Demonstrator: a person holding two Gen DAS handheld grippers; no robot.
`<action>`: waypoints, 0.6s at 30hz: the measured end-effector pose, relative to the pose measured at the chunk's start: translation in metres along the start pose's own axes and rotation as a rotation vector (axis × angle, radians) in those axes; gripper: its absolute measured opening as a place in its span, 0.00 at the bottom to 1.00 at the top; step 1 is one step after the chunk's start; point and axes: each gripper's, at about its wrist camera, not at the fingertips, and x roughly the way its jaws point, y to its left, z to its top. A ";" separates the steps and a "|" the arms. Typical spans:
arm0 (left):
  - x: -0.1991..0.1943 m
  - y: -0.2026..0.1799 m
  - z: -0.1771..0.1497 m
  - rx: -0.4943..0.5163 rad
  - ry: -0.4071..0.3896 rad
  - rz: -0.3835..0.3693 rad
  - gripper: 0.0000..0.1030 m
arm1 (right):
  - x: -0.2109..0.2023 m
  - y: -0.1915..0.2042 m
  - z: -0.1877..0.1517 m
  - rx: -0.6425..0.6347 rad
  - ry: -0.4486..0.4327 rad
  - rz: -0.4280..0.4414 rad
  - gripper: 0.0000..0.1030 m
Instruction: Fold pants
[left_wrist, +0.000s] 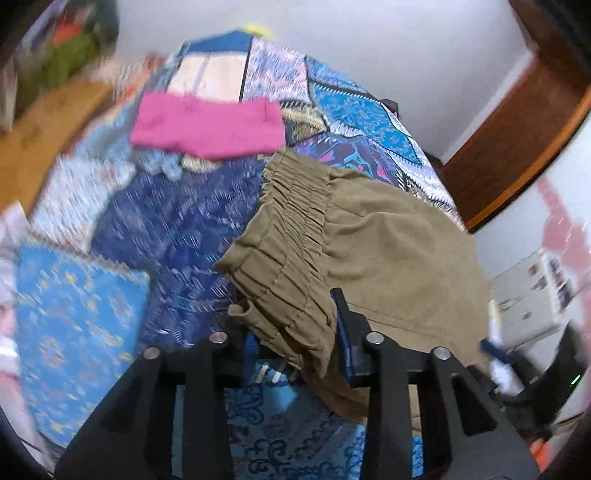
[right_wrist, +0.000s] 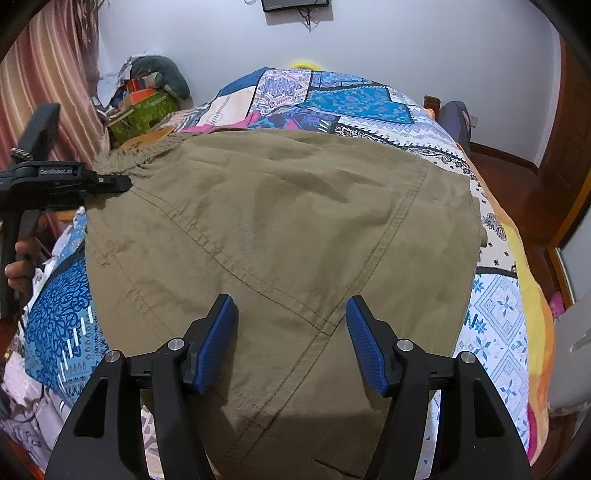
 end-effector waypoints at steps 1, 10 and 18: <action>-0.007 -0.004 -0.003 0.033 -0.024 0.034 0.32 | 0.001 0.001 0.002 -0.009 0.005 -0.001 0.58; -0.073 -0.006 -0.054 0.200 -0.145 0.270 0.31 | 0.010 0.029 0.026 -0.089 0.070 0.044 0.59; -0.097 -0.016 -0.067 0.296 -0.238 0.332 0.30 | 0.016 0.087 0.063 -0.124 -0.005 0.148 0.61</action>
